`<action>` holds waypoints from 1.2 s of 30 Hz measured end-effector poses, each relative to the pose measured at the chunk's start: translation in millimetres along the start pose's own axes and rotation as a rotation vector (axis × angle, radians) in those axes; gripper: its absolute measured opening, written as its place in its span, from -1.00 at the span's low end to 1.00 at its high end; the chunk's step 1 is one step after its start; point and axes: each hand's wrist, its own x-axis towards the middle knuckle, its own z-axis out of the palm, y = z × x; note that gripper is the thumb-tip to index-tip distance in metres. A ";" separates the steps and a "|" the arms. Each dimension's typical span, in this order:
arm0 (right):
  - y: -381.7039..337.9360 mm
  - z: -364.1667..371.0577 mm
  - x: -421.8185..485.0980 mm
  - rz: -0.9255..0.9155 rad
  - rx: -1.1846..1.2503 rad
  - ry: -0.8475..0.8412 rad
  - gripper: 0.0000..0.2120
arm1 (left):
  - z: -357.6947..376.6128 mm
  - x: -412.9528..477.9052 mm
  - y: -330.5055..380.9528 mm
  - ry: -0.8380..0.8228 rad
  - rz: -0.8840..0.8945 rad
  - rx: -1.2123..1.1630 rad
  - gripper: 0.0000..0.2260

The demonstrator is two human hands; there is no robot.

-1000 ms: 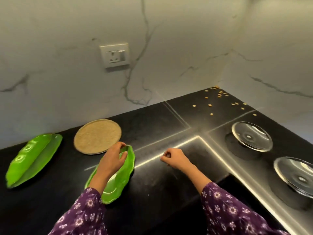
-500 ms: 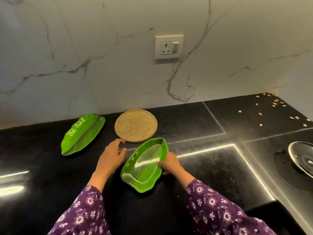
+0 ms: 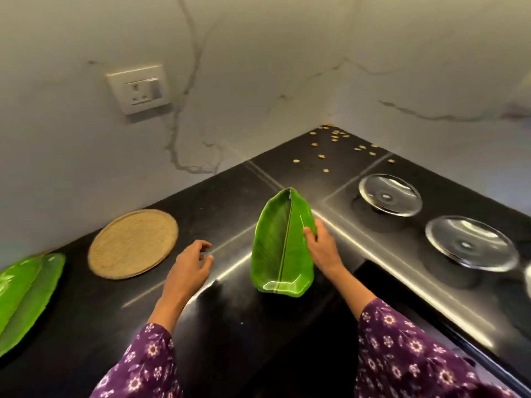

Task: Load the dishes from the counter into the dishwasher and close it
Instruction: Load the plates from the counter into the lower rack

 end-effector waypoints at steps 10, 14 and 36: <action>119.3 -238.8 -133.7 0.288 0.090 0.576 -0.75 | 169.7 -7.6 198.9 -0.382 0.496 -0.004 -0.77; 165.9 -306.7 -238.0 0.428 0.047 0.775 -0.77 | 248.5 -61.3 285.6 -0.569 0.720 0.003 -0.75; 355.8 -430.3 -690.6 1.152 -0.089 1.285 -0.74 | 461.8 -458.5 521.9 -1.170 1.451 -0.047 -0.73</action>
